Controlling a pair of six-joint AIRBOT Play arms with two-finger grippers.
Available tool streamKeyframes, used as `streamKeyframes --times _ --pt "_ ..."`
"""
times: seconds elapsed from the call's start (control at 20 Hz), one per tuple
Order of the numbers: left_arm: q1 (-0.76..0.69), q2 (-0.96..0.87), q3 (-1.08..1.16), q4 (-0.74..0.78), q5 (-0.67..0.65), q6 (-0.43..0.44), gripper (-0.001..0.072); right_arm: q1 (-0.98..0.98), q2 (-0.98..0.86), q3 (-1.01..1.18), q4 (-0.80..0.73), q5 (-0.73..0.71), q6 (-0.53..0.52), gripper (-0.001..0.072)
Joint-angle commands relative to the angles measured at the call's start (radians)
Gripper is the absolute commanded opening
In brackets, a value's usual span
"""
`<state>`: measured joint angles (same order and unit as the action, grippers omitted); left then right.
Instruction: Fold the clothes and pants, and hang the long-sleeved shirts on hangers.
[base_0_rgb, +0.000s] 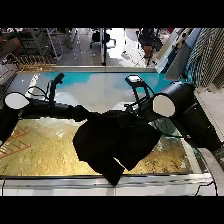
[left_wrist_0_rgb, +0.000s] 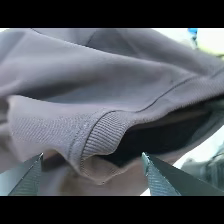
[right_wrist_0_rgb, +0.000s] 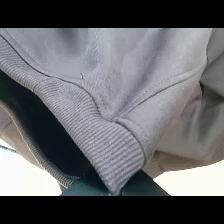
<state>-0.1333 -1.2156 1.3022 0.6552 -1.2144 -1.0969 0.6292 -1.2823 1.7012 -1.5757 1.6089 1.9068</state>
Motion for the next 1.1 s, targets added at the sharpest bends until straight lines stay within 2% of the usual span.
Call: streamKeyframes --times 0.0,0.15,0.25,0.5,0.6,0.7,0.75,0.8,0.85,0.9,1.05 --pt "0.019 0.015 0.006 -0.011 0.014 0.234 0.0702 0.001 0.002 0.008 0.0 -0.019 -0.016 0.0026" --pt "-0.058 0.001 0.008 -0.019 0.09 0.472 0.0702 0.001 0.002 0.008 0.001 -0.042 -0.016 0.0026" --pt "-0.119 0.0 0.011 -0.019 0.196 0.566 0.0697 0.001 0.002 0.008 0.002 -0.042 -0.016 0.0026" --pt "-0.225 -0.023 0.035 0.102 0.195 0.667 0.0696 0.001 0.002 0.008 0.002 -0.042 -0.016 0.0026" --pt "-0.253 -0.056 0.035 0.103 0.193 0.704 0.0696 0.001 0.002 0.008 0.003 -0.042 -0.016 0.0026" --pt "-0.286 -0.089 0.035 0.104 0.172 0.784 0.0693 0.001 0.002 0.008 0.005 -0.042 -0.016 0.0026" --pt "-0.3 -0.101 0.035 0.104 0.193 0.785 0.0632 0.001 0.002 0.008 0.004 -0.042 -0.016 0.0026" --pt "-0.31 -0.11 0.034 0.103 0.253 0.782 0.0396 0.001 0.002 0.008 0.005 -0.042 -0.016 0.0026" --pt "-0.315 -0.118 0.034 0.1 0.353 0.783 0.0117 0.001 0.002 0.008 0.006 -0.042 -0.016 0.0026" --pt "-0.316 -0.126 0.034 0.078 0.463 0.784 0.0016 0.001 0.002 0.008 0.01 -0.042 -0.016 0.0026" --pt "-0.295 -0.157 0.035 -0.126 0.753 0.771 0.0014 0.001 0.002 0.008 0.011 -0.054 -0.016 0.0026"
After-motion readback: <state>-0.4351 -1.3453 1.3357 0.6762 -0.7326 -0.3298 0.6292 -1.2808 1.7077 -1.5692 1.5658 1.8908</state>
